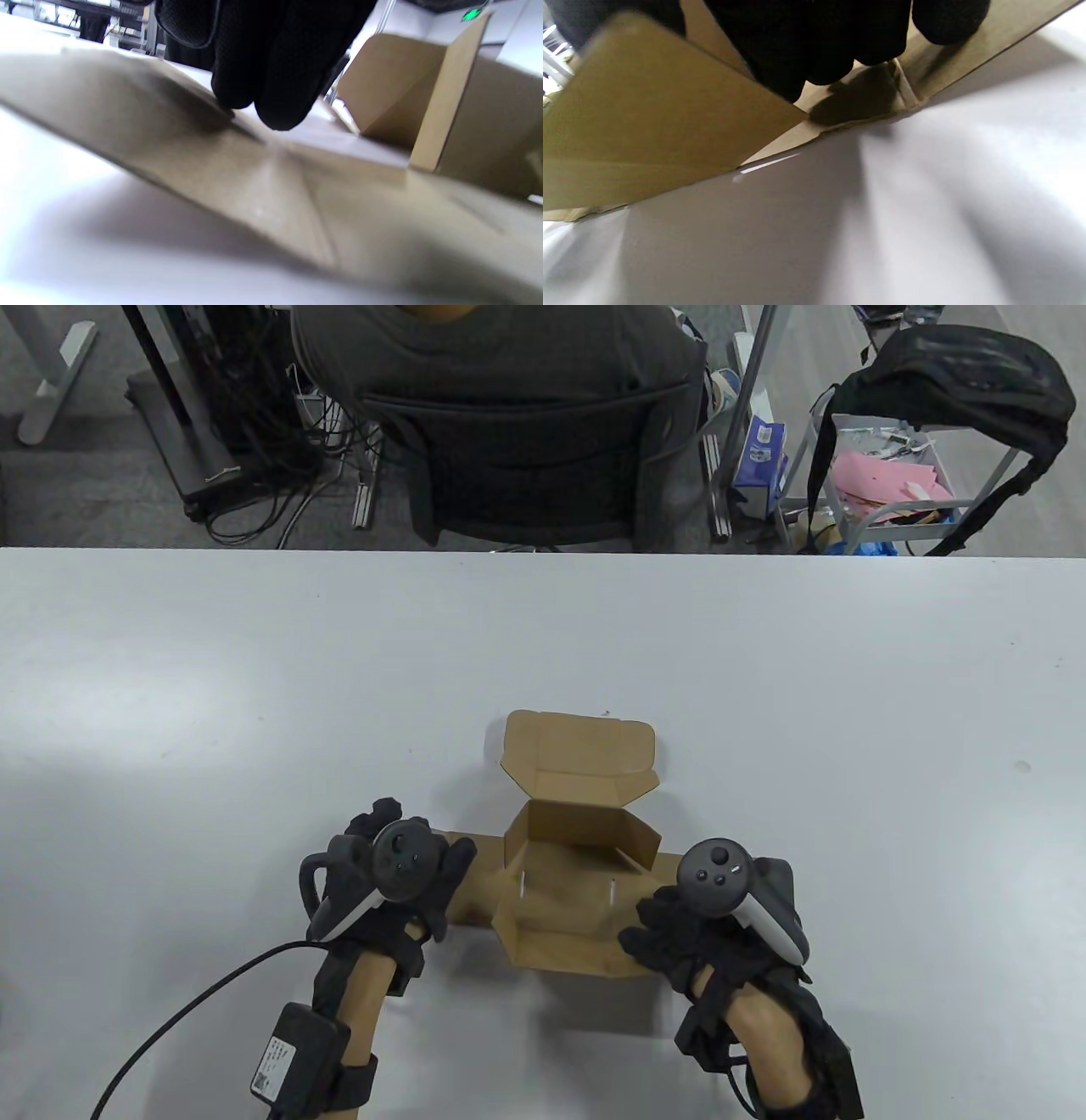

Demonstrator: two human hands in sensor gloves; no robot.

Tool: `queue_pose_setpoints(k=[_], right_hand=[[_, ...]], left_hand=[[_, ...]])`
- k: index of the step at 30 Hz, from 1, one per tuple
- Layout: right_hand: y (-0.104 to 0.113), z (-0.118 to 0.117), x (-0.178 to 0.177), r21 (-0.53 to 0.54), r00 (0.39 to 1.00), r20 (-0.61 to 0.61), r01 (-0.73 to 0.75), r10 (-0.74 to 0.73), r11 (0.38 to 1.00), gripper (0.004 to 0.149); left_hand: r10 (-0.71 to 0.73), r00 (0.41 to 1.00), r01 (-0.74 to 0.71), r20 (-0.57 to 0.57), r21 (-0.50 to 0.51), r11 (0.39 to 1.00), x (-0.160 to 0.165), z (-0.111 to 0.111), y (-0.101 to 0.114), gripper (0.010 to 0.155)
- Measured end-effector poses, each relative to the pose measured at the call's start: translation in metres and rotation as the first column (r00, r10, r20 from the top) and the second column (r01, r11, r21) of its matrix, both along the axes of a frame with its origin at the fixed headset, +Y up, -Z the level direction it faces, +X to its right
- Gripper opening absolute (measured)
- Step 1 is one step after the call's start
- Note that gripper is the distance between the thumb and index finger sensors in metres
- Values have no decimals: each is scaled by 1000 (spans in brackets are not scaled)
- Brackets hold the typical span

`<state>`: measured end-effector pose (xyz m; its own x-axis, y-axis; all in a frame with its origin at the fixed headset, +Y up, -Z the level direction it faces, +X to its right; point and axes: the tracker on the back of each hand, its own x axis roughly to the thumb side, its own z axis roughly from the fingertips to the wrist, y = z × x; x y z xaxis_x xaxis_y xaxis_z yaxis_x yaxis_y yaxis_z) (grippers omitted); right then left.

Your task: Fully disassemble small mailer box

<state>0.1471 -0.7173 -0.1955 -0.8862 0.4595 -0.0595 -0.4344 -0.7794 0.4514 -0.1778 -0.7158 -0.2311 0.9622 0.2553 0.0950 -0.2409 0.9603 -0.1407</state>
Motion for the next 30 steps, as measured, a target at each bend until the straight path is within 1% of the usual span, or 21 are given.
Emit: queue_pose_setpoints(k=[2, 3, 4, 5, 7, 8, 10, 11, 12, 13, 14, 15, 16, 17, 18, 19, 21, 23, 26, 29, 30], right_hand=[[3, 2, -3, 21, 1000, -24, -6, 7, 1000, 68], [4, 3, -5, 38, 999, -36, -10, 11, 999, 68], [8, 3, -7, 80, 999, -41, -11, 14, 997, 68], [12, 4, -9, 166, 998, -58, -12, 22, 986, 69], [22, 6, -14, 301, 996, -65, -35, 57, 953, 71], [25, 7, -15, 339, 995, -74, -44, 74, 940, 72], [30, 11, -19, 390, 991, -83, -64, 105, 918, 77], [30, 12, -20, 400, 990, -89, -65, 109, 914, 80], [29, 12, -21, 396, 988, -97, -74, 123, 915, 83], [28, 13, -22, 396, 987, -100, -79, 128, 915, 84], [26, 13, -23, 392, 985, -101, -89, 140, 916, 86], [25, 12, -24, 383, 982, -103, -107, 157, 918, 88], [23, 12, -25, 385, 979, -101, -127, 179, 914, 89], [22, 12, -25, 381, 976, -102, -140, 192, 914, 91], [20, 13, -25, 371, 972, -107, -154, 207, 916, 93], [19, 13, -26, 369, 971, -111, -159, 213, 916, 94], [16, 13, -26, 356, 966, -119, -174, 229, 918, 97], [14, 13, -27, 352, 962, -129, -183, 241, 918, 100], [10, 11, -27, 330, 958, -147, -188, 247, 925, 102], [1, 7, -24, 270, 954, -163, -203, 253, 941, 103], [-2, 4, -23, 256, 952, -173, -204, 252, 945, 104]], left_hand=[[-3, 1000, 3, 0, -52, 999, -1, -3, -6, 72], [10, 1000, -10, -5, -64, 998, -3, -3, -6, 72], [32, 999, -32, -9, -61, 998, -3, -4, -5, 72], [44, 999, -44, -8, -67, 997, -4, -4, -5, 72], [25, 1000, -24, 15, -63, 998, -4, -3, 0, 72], [10, 1000, -9, 22, -41, 999, -4, -2, 4, 71], [-20, 999, 16, 31, 134, 991, -2, 6, 25, 71], [-21, 999, 13, 40, 197, 980, 0, 10, 33, 71], [-9, 998, -10, 63, 297, 955, 4, 18, 45, 72], [10, 996, -42, 89, 368, 929, 6, 24, 52, 72], [41, 990, -98, 136, 447, 889, 11, 30, 59, 71], [69, 979, -156, 189, 492, 856, 16, 36, 63, 71], [89, 963, -212, 254, 511, 833, 23, 40, 66, 70], [90, 952, -233, 293, 502, 833, 27, 41, 65, 70], [79, 930, -248, 359, 455, 855, 35, 42, 62, 69], [67, 919, -242, 387, 424, 872, 40, 41, 59, 69], [6, 906, -156, 423, 320, 935, 52, 37, 45, 70], [-69, 896, -35, 440, 224, 974, 61, 33, 31, 73], [-101, 884, 63, 457, 99, 993, 66, 29, 18, 77], [-45, 893, 78, 447, -56, 995, 64, 24, 9, 81], [-22, 896, 88, 443, -130, 988, 62, 24, 5, 83]])
